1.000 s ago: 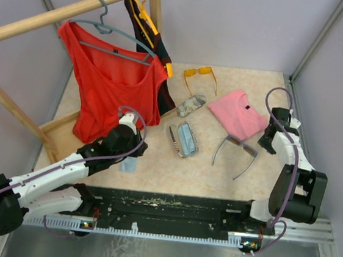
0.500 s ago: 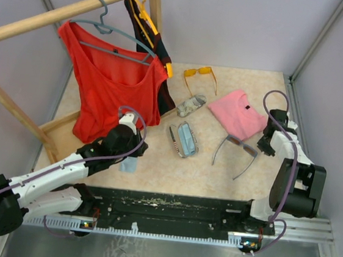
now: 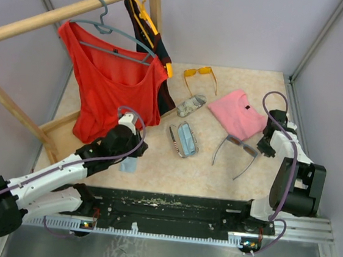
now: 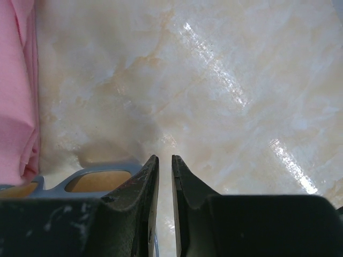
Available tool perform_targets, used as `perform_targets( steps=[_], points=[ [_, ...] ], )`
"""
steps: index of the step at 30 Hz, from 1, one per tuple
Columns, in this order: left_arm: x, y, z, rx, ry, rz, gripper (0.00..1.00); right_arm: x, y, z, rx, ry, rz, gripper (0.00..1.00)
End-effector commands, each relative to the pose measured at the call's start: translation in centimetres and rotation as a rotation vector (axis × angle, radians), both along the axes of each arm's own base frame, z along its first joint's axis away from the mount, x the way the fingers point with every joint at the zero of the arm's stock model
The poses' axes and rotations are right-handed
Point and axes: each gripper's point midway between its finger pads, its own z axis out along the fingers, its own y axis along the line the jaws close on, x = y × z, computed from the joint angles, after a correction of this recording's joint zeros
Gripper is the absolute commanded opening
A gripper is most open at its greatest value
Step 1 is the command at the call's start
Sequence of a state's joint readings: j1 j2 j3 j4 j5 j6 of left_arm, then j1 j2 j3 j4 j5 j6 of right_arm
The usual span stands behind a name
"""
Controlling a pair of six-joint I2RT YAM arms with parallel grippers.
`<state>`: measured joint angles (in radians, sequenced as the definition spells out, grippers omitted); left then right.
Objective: Organize the sunglasses
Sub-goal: Adjust the sunglasses at the center of the board.
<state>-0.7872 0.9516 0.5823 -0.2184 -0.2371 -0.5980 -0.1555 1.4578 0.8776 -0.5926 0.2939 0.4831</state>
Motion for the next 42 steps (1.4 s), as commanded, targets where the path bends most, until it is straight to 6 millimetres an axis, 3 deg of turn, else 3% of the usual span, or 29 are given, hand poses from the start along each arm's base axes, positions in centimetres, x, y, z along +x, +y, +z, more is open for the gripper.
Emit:
perform_targets(
  steps=[1, 11, 34, 42],
  points=[
    [-0.2, 0.1, 1.0, -0.041, -0.024, -0.002, 0.22, 1.4, -1.2, 1.8, -0.063, -0.032, -0.006, 0.17],
    [-0.2, 0.2, 1.7, -0.045, -0.019, 0.01, 0.21, 2.2, -1.4, 3.4, -0.074, -0.066, -0.003, 0.17],
    [0.0, 1.5, 1.9, -0.01, -0.03, 0.059, 0.22, 2.3, -1.9, 2.3, -0.098, 0.003, 0.032, 0.16],
    [-0.1, 1.6, 1.9, -0.013, -0.025, 0.067, 0.22, 3.5, -1.1, 1.2, -0.054, 0.003, 0.065, 0.16]
  ],
)
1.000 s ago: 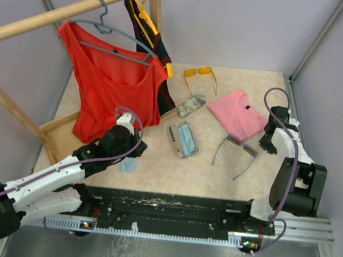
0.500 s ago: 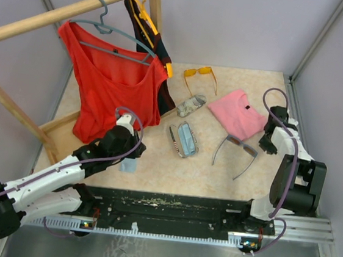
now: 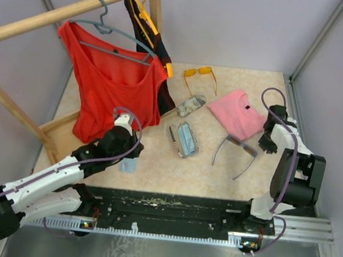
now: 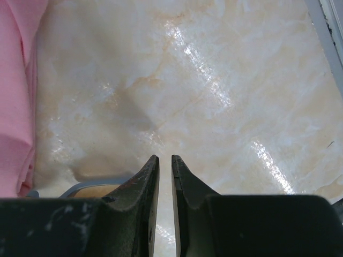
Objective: Organize the sunglasses
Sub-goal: Adjust the sunglasses at the center of the board.
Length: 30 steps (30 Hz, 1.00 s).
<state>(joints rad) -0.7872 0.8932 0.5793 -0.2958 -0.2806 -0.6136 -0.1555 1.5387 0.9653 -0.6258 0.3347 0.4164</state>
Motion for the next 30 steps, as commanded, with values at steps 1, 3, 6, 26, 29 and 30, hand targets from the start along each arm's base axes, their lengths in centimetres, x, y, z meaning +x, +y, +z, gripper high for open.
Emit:
perform_targets(
  steps=[1, 3, 6, 26, 29, 30],
  points=[
    [0.5, 0.1, 1.8, -0.033, -0.03, 0.026, 0.22, 2.5, 0.2, 0.7, 0.008, -0.048, 0.03, 0.16],
    [0.5, 0.1, 1.7, -0.032, -0.029, 0.028, 0.22, 2.7, 0.5, 0.5, 0.009, -0.035, 0.044, 0.15],
    [0.5, 0.2, 1.6, -0.03, -0.028, 0.03, 0.22, 2.8, 0.8, 0.1, 0.0, -0.011, 0.059, 0.14],
    [0.4, 0.3, 1.5, -0.027, -0.034, 0.028, 0.22, 1.4, 2.1, -2.2, -0.053, 0.142, 0.101, 0.0],
    [0.4, 0.4, 1.5, -0.027, -0.035, 0.029, 0.22, 1.1, 2.9, -2.2, -0.031, 0.143, 0.116, 0.0],
    [0.4, 0.3, 1.6, -0.028, -0.035, 0.027, 0.22, 1.0, 3.1, -2.2, -0.028, 0.143, 0.119, 0.0]
  ],
)
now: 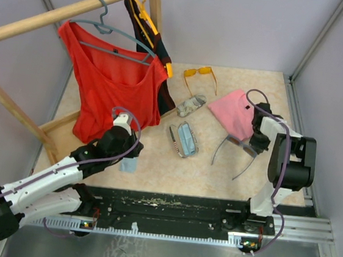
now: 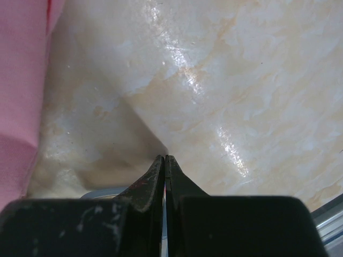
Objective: Organize the sunglasses
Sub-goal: Adjust the sunglasses at the center of the board.
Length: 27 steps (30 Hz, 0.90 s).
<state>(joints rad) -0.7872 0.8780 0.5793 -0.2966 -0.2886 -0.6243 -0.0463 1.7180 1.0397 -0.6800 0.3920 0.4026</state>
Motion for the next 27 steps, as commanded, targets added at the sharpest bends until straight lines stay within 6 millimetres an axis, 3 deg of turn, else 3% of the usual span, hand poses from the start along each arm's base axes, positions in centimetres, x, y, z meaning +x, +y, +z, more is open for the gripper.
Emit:
perform_targets(
  steps=[1, 18, 23, 25, 27],
  points=[
    [0.3, 0.2, 1.2, -0.013, -0.026, 0.014, 0.22, 0.2, 1.1, 0.8, 0.021, -0.021, 0.016, 0.0],
    [0.1, -0.3, 1.3, -0.022, -0.019, -0.012, 0.21, -4.5, 4.7, 2.5, 0.063, 0.014, 0.068, 0.0],
    [0.1, 0.0, 1.3, -0.016, -0.017, -0.004, 0.21, -1.3, 2.9, 7.9, -0.05, -0.172, 0.085, 0.13],
    [0.1, 0.1, 1.4, -0.018, -0.022, 0.002, 0.21, 0.8, 3.6, 10.2, -0.025, -0.27, 0.172, 0.18],
    [0.2, 0.2, 1.6, -0.019, -0.027, 0.006, 0.22, 2.6, 5.9, 11.3, 0.071, -0.328, 0.324, 0.21]
  ],
)
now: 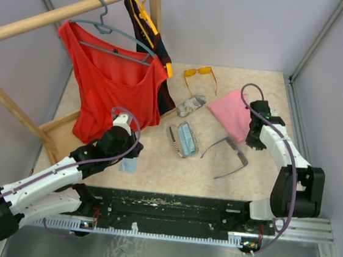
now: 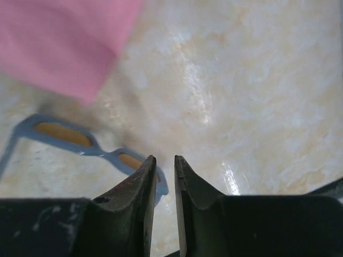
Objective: Organize the sunglasses
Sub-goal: Adjust the sunglasses at the center of the board.
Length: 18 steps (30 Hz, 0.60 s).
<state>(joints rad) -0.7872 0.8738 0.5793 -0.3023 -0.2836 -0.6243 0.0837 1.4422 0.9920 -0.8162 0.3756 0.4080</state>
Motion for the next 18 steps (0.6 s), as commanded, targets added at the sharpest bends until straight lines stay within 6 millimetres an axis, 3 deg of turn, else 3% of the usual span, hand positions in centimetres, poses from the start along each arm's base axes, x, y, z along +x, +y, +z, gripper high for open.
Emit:
perform_targets(
  steps=[1, 4, 13, 18],
  points=[
    [0.3, 0.1, 1.7, -0.02, -0.032, 0.011, 0.22, 5.7, 3.4, 5.8, 0.118, -0.237, 0.278, 0.23],
    [0.4, 0.2, 1.8, -0.016, -0.033, 0.011, 0.22, 6.3, 7.3, 4.4, 0.285, -0.166, 0.515, 0.33],
    [0.2, 0.2, 1.4, -0.014, -0.027, 0.011, 0.22, 5.5, 6.7, 1.3, 0.257, -0.016, 0.583, 0.4],
    [0.3, 0.2, 1.5, -0.013, -0.027, 0.013, 0.22, 5.1, 6.6, 0.7, 0.26, 0.015, 0.583, 0.4]
  ],
)
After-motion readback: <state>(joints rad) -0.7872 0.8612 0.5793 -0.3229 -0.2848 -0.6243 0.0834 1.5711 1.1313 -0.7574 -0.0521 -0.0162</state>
